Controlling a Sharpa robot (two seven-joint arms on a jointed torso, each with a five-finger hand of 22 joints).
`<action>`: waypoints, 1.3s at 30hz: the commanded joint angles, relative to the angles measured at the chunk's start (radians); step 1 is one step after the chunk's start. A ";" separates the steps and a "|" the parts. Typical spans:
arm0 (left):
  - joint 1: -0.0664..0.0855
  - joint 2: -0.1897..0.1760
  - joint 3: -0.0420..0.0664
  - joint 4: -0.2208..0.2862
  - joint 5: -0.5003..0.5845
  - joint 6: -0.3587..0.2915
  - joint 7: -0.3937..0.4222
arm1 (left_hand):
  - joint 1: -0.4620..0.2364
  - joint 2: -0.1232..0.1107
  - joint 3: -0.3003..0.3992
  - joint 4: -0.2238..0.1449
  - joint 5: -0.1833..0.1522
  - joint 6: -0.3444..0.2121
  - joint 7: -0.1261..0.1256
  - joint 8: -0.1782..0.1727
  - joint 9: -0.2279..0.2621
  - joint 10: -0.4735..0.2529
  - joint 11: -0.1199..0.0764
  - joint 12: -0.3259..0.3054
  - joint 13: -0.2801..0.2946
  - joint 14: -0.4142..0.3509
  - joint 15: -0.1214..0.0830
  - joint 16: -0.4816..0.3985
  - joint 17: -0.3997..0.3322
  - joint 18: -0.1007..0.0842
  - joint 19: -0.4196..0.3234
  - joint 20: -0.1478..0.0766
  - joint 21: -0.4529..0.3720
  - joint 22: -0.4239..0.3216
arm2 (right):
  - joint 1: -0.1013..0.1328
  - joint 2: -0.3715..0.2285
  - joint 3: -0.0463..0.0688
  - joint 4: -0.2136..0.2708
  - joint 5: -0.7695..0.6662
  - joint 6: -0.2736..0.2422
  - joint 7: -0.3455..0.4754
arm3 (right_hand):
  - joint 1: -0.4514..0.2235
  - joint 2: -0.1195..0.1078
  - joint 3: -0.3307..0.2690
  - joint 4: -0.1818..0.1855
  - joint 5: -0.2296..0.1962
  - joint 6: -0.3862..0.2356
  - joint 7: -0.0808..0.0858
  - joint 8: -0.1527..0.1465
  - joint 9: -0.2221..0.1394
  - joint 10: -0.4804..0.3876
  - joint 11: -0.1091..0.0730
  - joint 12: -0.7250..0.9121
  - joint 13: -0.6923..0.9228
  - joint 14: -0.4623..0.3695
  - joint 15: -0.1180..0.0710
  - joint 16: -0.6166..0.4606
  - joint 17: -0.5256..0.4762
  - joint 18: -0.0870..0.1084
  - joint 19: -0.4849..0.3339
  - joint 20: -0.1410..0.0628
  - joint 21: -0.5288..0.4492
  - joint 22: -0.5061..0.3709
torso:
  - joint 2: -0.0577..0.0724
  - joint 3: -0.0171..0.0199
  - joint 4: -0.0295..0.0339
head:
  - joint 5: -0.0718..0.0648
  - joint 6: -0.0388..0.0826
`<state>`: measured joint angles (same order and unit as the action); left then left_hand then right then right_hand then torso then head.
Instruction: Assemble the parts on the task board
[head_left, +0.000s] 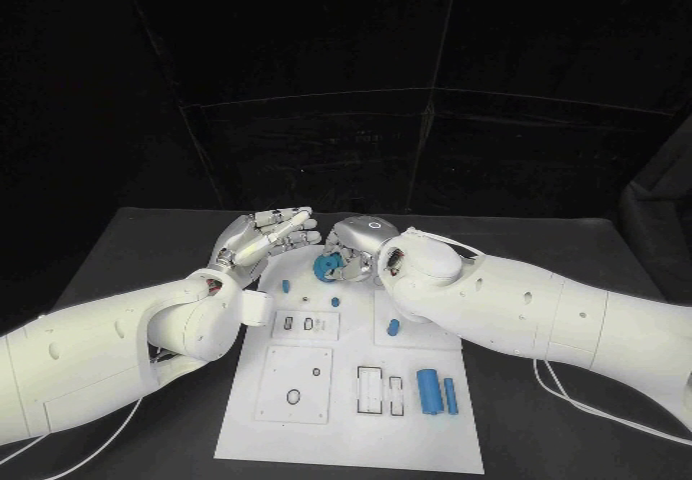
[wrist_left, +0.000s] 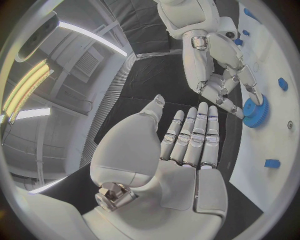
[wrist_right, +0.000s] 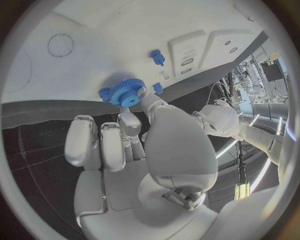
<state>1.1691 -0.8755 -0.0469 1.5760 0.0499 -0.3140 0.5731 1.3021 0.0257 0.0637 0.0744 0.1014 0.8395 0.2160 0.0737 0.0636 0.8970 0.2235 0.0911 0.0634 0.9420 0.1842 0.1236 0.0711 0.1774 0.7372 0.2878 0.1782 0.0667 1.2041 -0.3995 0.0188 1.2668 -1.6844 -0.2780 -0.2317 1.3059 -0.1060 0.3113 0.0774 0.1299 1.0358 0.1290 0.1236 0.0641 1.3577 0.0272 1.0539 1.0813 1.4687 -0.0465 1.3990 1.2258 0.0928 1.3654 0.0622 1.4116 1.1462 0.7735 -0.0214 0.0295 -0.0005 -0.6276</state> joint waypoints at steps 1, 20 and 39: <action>0.002 0.001 0.001 0.000 -0.006 0.002 0.013 | -0.002 0.010 0.002 -0.003 -0.003 -0.003 0.057 -0.006 0.000 -0.007 0.001 -0.006 -0.001 -0.002 0.002 -0.003 -0.001 -0.002 0.000 0.001 -0.005 -0.001 | -0.001 0.006 0.000 -0.006 -0.012 0.035 0.013 | -0.016 -0.004 -0.004 0.004 0.003 0.011 -0.007 -0.009 0.002 -0.009 0.004 -0.011 -0.006 0.039 0.004 -0.005 -0.003 -0.008 -0.006 0.003 0.004 -0.003 | 0.000 0.0004 -0.0005 | 0.001 -0.002; 0.002 0.002 0.001 -0.004 -0.006 0.003 0.011 | -0.002 0.011 0.003 -0.004 -0.003 -0.003 0.057 -0.006 0.000 -0.007 0.001 -0.006 -0.001 -0.002 0.002 -0.004 -0.001 -0.002 0.000 0.001 -0.006 -0.001 | -0.003 0.013 -0.001 -0.022 -0.019 0.047 0.004 | -0.079 -0.032 -0.108 0.041 -0.037 -0.102 0.019 -0.060 0.002 -0.050 0.030 -0.075 -0.049 0.037 0.026 -0.015 -0.005 -0.005 -0.015 0.024 -0.004 -0.018 | 0.000 0.0012 -0.0010 | 0.002 -0.005; 0.002 0.003 0.001 -0.008 -0.006 0.004 0.009 | -0.002 0.011 0.004 -0.004 -0.003 -0.004 0.057 -0.006 0.000 -0.008 0.001 -0.006 -0.001 -0.002 0.002 -0.004 -0.001 -0.002 0.000 0.001 -0.006 -0.001 | -0.005 -0.008 -0.002 -0.016 0.002 0.063 -0.013 | -0.150 0.002 -0.241 0.159 0.026 -0.090 0.019 -0.057 0.004 -0.033 0.032 -0.028 0.000 0.042 0.028 -0.007 0.018 -0.008 -0.007 0.027 0.004 -0.002 | 0.000 0.0012 -0.0007 | 0.000 -0.007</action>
<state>1.1692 -0.8737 -0.0468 1.5674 0.0497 -0.3150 0.5732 1.3021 0.0257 0.0637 0.0744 0.1014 0.8395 0.2159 0.0737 0.0636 0.8970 0.2235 0.0911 0.0634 0.9419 0.1842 0.1237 0.0711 0.1774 0.7372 0.2878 0.1782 0.0667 1.1980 -0.4058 0.0160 1.2464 -1.6891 -0.2072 -0.2367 1.1644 -0.1037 0.0744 0.2358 0.1529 0.9437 0.1448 0.0609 0.0687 1.3205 0.0571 1.0221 1.0804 1.4686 -0.0249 1.3902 1.2433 0.0929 1.3563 0.0856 1.4115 1.1439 0.7732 -0.0200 0.0282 -0.0006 -0.6336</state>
